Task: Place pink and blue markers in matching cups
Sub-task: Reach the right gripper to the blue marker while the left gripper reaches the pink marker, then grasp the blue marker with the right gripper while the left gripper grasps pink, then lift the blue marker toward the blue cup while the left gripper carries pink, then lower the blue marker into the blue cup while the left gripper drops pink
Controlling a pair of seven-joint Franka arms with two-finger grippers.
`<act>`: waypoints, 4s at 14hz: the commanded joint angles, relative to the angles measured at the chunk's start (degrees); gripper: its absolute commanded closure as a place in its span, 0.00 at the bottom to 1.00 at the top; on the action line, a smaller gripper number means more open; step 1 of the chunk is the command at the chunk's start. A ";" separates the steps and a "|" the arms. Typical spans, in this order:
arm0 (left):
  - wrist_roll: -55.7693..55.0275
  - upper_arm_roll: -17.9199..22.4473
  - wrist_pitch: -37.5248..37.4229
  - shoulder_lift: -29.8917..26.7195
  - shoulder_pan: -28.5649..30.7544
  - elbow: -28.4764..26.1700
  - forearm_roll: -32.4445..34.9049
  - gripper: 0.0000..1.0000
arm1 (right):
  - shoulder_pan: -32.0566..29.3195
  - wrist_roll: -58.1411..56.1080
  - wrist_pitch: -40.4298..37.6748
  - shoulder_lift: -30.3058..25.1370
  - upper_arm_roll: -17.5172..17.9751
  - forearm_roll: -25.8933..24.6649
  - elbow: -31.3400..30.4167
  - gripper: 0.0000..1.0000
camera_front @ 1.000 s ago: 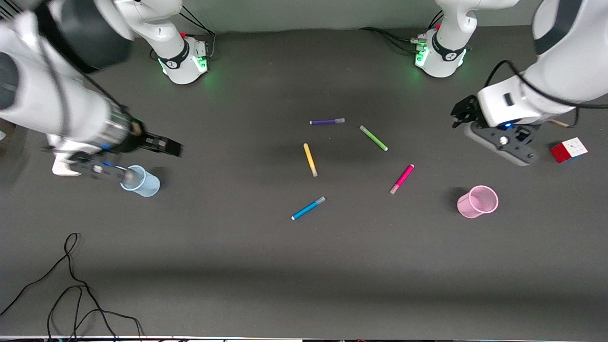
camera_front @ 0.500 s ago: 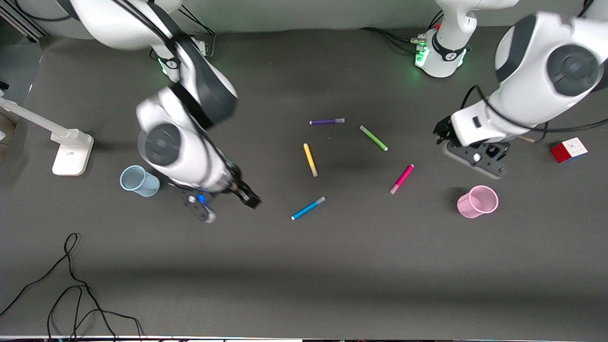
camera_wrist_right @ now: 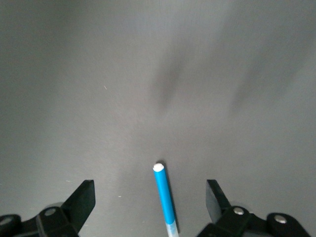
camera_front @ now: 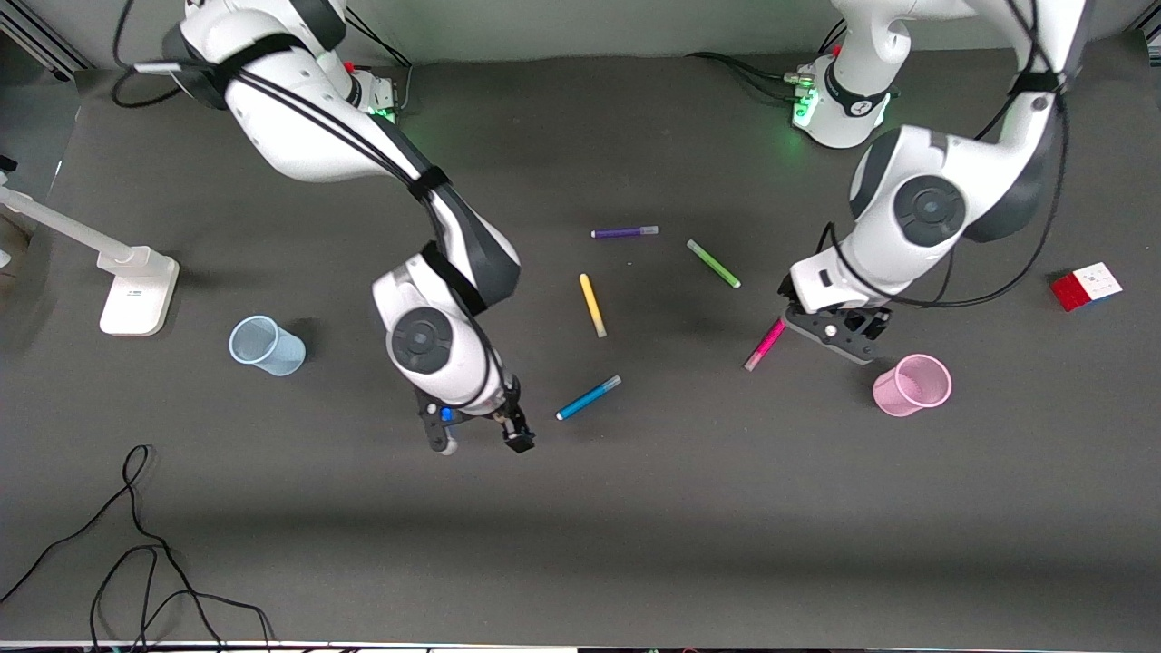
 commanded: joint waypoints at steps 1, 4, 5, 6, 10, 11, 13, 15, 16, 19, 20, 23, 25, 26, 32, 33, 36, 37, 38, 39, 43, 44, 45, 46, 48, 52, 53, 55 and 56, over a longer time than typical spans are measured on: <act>-1.44 0.39 7.45 1.86 -0.80 -4.40 2.50 0.01 | 4.69 3.90 -0.16 5.78 -0.67 -3.51 5.55 0.01; -1.52 0.48 15.37 5.90 -1.24 -7.57 2.94 0.01 | 6.98 3.91 0.88 9.38 -0.76 -5.27 7.74 0.01; -1.79 0.48 17.31 7.13 -1.41 -8.19 3.12 0.01 | 7.77 3.73 1.76 10.88 -0.67 -6.24 8.71 0.02; -2.31 0.48 18.55 8.27 -1.94 -8.45 3.12 0.01 | 8.47 3.73 1.94 12.20 -0.67 -7.64 9.41 0.02; -2.40 0.65 21.72 11.79 -2.21 -8.46 3.81 0.01 | 10.15 3.56 3.70 14.32 -0.67 -9.76 10.39 0.07; -2.40 0.83 21.90 12.41 -2.21 -8.46 4.26 0.01 | 10.41 3.47 3.70 14.41 -0.67 -9.76 10.56 0.09; -2.49 1.00 21.99 13.29 -2.12 -8.37 5.40 0.01 | 11.38 3.47 3.70 14.76 -0.67 -9.76 11.26 0.13; -2.40 1.09 21.99 13.91 -2.21 -8.37 5.58 0.01 | 11.38 3.47 3.70 14.76 -0.67 -9.76 11.70 0.24; -2.40 1.09 21.99 14.08 -2.21 -8.37 5.58 0.06 | 11.38 3.38 3.79 14.76 -0.67 -9.76 12.23 0.28; -2.49 1.09 21.90 14.17 -2.30 -8.37 5.58 0.25 | 11.38 3.29 3.79 15.64 -0.67 -9.76 13.46 0.50; -2.49 1.09 21.90 14.17 -2.30 -8.37 5.58 0.35 | 11.38 3.29 3.88 15.99 -0.67 -9.76 13.46 0.54; -3.37 1.09 21.64 14.09 -2.21 -8.37 5.58 0.67 | 11.38 3.29 3.97 16.43 -0.76 -9.85 13.46 0.65; -3.81 1.09 21.28 13.91 -2.12 -8.19 5.58 0.86 | 11.29 3.29 3.88 16.25 -0.76 -9.85 13.46 0.96; -5.29 1.09 21.20 13.82 -2.12 -8.19 5.58 0.98 | 11.29 3.29 3.71 15.90 -0.84 -9.85 13.46 1.00; -8.02 1.09 16.13 10.76 -1.51 -6.45 5.49 1.00 | 8.93 2.85 -6.47 6.08 -2.61 -8.36 13.38 1.00; -8.99 1.09 11.75 9.53 -1.42 -4.52 5.49 1.00 | 7.09 2.85 -9.01 3.45 -2.43 -6.09 13.38 1.00; -8.74 0.92 -8.17 5.48 2.44 6.00 4.70 1.00 | 1.03 -2.13 -17.71 -4.37 -2.34 3.22 12.59 1.00; -8.47 0.92 -15.47 5.30 3.23 11.18 3.66 1.00 | -1.95 -6.16 -22.00 -7.01 -2.43 7.68 12.24 1.00; -8.21 1.00 -22.59 5.56 4.72 16.71 2.69 1.00 | -5.64 -11.16 -26.66 -9.47 -2.51 12.08 12.06 1.00; -7.94 1.00 -27.71 5.74 6.39 20.95 2.33 1.00 | -8.89 -16.86 -30.97 -12.02 -2.60 16.04 11.45 1.00; -8.91 1.09 -35.40 5.82 13.68 28.62 0.66 1.00 | -22.16 -40.67 -40.59 -26.86 -2.87 23.02 -5.81 1.00; -9.08 1.09 -36.02 5.74 15.62 29.33 0.66 1.00 | -26.02 -46.74 -40.59 -30.47 -2.87 24.07 -11.44 1.00; -9.08 1.09 -36.28 5.82 17.20 29.69 0.66 1.00 | -28.93 -51.94 -40.59 -33.12 -3.22 24.95 -15.67 1.00; -9.08 1.09 -36.46 5.82 18.35 29.78 0.83 1.00 | -30.96 -56.60 -40.59 -33.84 -4.09 25.04 -18.41 1.00; -8.38 1.18 -37.07 6.87 19.32 29.78 1.53 1.00 | -31.69 -62.16 -40.51 -32.88 -7.07 25.04 -21.15 1.00; -8.73 1.18 -39.17 12.40 19.15 32.31 3.12 1.00 | -31.69 -70.97 -39.98 -29.64 -11.39 25.22 -25.20 1.00; -8.73 1.18 -41.19 14.50 19.15 34.50 3.20 1.00 | -32.12 -72.11 -40.06 -28.41 -11.48 25.22 -26.17 1.00; -8.82 1.09 -45.40 19.95 18.45 39.77 4.86 1.00 | -34.31 -76.40 -39.98 -27.00 -11.57 25.22 -28.19 1.00; -8.99 1.01 -47.17 22.76 18.01 42.49 5.40 1.00 | -35.37 -78.42 -39.98 -26.82 -11.83 25.13 -29.07 1.00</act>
